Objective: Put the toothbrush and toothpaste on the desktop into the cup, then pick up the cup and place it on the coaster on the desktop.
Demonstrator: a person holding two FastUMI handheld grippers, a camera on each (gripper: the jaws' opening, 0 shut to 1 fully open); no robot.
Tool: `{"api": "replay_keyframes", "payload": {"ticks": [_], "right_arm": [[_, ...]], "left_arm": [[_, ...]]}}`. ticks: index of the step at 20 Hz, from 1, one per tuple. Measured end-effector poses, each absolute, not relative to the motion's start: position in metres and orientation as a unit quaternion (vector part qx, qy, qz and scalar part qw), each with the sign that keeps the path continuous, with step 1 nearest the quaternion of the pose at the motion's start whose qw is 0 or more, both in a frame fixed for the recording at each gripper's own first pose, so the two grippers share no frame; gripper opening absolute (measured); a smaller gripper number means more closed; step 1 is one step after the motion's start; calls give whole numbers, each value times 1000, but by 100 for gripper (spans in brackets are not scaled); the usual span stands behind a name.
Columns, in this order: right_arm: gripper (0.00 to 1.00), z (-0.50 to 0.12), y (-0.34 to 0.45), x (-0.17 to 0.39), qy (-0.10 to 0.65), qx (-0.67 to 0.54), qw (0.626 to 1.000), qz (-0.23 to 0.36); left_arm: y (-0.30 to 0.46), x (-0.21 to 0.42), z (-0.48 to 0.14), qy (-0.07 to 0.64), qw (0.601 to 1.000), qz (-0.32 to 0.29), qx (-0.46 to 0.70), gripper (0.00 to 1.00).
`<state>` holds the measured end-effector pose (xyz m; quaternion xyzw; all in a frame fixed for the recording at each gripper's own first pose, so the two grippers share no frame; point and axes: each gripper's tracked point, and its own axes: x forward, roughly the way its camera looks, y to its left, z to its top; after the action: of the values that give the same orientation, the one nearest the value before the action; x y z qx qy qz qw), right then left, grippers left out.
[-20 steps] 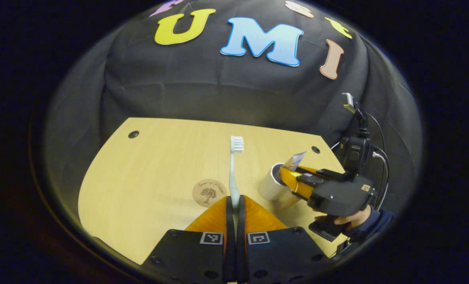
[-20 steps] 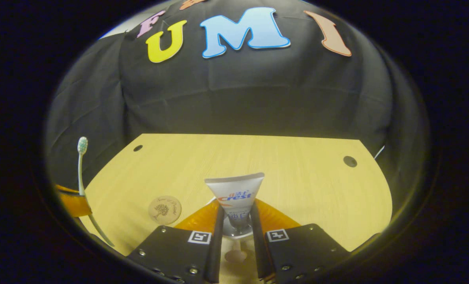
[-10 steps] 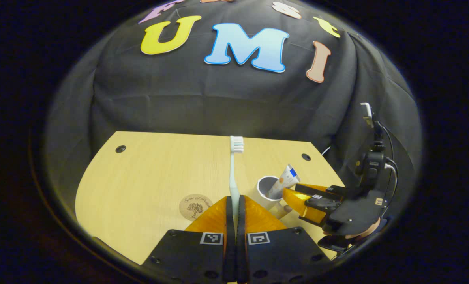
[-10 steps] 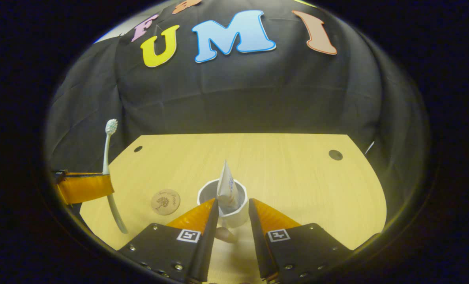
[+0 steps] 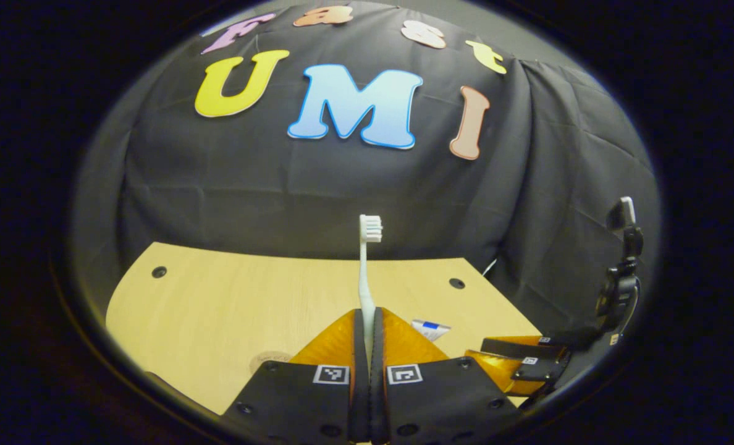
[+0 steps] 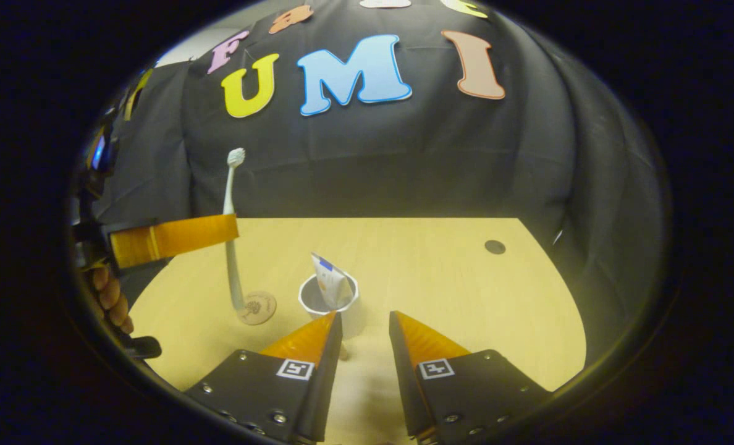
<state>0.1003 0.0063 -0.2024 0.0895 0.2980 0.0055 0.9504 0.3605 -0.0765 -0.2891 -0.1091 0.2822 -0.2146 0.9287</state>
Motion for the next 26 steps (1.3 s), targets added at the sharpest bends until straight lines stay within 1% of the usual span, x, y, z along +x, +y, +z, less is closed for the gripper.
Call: {"api": "replay_keyframes", "payload": {"ticks": [2,5,8,11,18,26], "right_arm": [[48,-194,-1,91,281,77,957,-1],[48,-181,-14,78,257,55,965,-14],[47,-175,-24,63,257,50,965,-29],[48,-169,-29,52,255,54,964,-44],[48,-166,-37,27,263,66,960,-75],[47,-173,-36,16,277,72,954,-89]], "left_arm": [[-81,379,-293,258,933,-224,-113,10],[-95,387,-287,236,936,-234,-118,8],[-103,395,-292,227,935,-241,-124,8],[-109,400,-301,223,934,-247,-131,8],[-126,414,-336,237,928,-255,-131,8],[-137,409,-367,257,920,-262,-137,8]]}}
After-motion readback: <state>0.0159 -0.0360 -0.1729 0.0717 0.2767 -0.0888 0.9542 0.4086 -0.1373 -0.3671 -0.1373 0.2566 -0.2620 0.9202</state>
